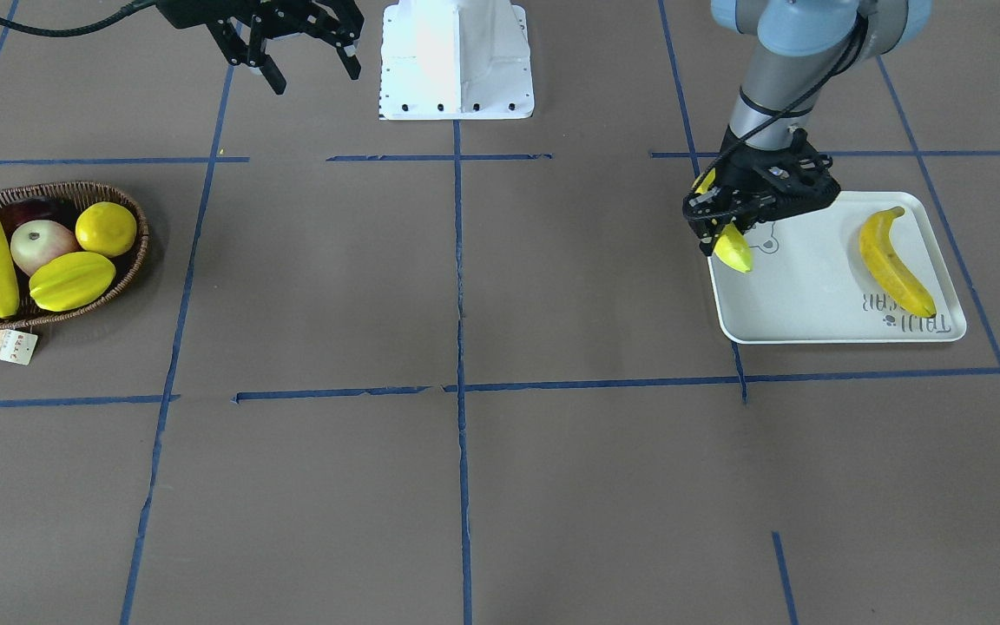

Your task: Transfer all bananas from basket to plate

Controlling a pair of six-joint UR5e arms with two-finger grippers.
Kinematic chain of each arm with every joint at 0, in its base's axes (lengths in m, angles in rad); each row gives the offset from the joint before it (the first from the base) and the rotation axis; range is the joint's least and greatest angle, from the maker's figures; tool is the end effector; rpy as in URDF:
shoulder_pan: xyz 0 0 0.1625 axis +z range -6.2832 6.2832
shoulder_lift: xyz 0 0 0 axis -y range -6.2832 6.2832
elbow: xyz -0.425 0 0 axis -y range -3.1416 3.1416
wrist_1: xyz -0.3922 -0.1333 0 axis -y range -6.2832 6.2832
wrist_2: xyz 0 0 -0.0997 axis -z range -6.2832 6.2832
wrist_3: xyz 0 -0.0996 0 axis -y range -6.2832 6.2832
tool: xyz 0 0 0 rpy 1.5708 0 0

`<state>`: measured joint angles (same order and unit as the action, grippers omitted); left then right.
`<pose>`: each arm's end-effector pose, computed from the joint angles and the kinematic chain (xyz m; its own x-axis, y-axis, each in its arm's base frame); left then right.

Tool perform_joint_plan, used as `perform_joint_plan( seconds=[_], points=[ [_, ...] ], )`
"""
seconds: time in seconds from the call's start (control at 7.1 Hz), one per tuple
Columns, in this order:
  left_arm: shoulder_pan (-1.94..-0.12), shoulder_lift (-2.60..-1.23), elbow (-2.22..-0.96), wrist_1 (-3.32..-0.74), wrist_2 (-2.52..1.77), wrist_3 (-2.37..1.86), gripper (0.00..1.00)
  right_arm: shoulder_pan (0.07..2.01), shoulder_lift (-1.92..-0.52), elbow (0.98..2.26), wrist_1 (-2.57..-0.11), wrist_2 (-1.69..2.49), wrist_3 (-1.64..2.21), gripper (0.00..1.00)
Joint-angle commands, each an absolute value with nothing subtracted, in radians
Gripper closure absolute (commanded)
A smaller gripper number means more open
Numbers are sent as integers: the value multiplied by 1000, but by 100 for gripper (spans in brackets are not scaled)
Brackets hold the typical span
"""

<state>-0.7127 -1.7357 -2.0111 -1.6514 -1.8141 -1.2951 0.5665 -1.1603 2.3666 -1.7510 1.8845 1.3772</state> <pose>0.3300 -0.4297 0.3703 0.7048 -0.2599 -0.6601 0.3402 0.9403 -0.0070 -0.3180 -0.3238 0.1496 0.4844 0.0912 0.8701 -0.1983 0.9801 0.0076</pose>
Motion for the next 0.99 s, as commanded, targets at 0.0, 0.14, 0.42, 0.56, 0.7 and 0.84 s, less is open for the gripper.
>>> perform_joint_plan(
  seconds=[0.0,0.14,0.42,0.56,0.7,0.84],
  points=[
    [-776,-1659,-1987,-1632,-1818,-1275,100,575,-1172,2365,-1753,1881,1371,0],
    [-787,-1646,-1942,-1634,-1818,-1252,100,575,-1175,2364,-1753,1879,1371,0],
    [-820,-1647,-1869,-1641,-1818,-1249,100,575,-1178,2365,-1762,1878,1371,0],
    [-827,-1647,-1833,-1643,-1810,-1247,100,575,-1178,2365,-1764,1878,1371,0],
    [-844,-1647,-1803,-1646,-1809,-1246,100,574,-1178,2364,-1764,1878,1371,0],
    [-850,-1647,-1784,-1647,-1807,-1206,100,574,-1178,2364,-1764,1876,1371,0]
  ],
)
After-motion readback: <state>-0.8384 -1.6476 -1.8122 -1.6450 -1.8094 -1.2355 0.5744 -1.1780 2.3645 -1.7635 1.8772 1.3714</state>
